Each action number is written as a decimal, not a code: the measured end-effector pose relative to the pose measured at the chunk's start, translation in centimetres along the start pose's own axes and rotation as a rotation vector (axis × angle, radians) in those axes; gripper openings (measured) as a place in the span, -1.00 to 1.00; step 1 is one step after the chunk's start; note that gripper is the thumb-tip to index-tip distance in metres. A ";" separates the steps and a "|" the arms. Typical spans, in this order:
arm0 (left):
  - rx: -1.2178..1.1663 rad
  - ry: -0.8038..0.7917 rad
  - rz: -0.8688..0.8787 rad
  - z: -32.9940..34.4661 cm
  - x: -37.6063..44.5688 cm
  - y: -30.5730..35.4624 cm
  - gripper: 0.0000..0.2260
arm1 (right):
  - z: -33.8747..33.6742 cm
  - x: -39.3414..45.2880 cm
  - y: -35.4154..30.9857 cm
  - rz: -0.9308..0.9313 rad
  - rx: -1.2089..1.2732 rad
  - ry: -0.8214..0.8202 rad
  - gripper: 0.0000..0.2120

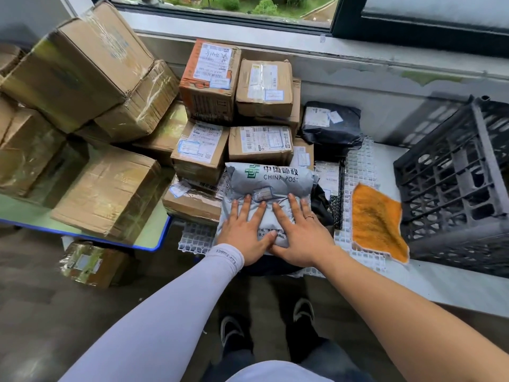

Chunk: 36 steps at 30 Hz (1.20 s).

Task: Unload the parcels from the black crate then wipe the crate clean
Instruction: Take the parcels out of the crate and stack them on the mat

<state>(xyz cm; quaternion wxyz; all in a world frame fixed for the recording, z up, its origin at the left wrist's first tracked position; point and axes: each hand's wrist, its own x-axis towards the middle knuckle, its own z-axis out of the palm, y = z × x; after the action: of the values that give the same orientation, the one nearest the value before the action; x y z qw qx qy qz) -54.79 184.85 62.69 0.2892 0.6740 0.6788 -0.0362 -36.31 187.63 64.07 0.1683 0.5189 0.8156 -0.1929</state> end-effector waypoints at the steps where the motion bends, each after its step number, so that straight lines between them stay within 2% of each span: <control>1: -0.006 0.002 0.001 0.2 0.0 0.0 -0.26 | 0.2 0.0 0.0 0.007 -0.001 0.003 -0.05; 13: 0.036 0.063 0.029 1.9 0.6 0.1 -0.29 | 1.8 0.5 0.0 0.047 0.041 0.052 -0.05; 25: 0.124 0.067 -0.048 1.7 0.2 0.8 -0.29 | 1.7 0.9 0.6 -0.004 0.054 0.014 -0.02; 36: 0.154 0.161 -0.323 2.3 -2.1 6.0 -0.39 | 0.3 0.8 2.8 -0.146 0.073 -0.051 -0.11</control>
<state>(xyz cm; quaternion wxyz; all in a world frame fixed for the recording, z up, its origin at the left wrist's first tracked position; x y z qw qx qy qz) -48.59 182.53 63.73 0.1721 0.5774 0.7941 -0.0799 -34.06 189.19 63.10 0.1555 0.4587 0.8392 -0.2472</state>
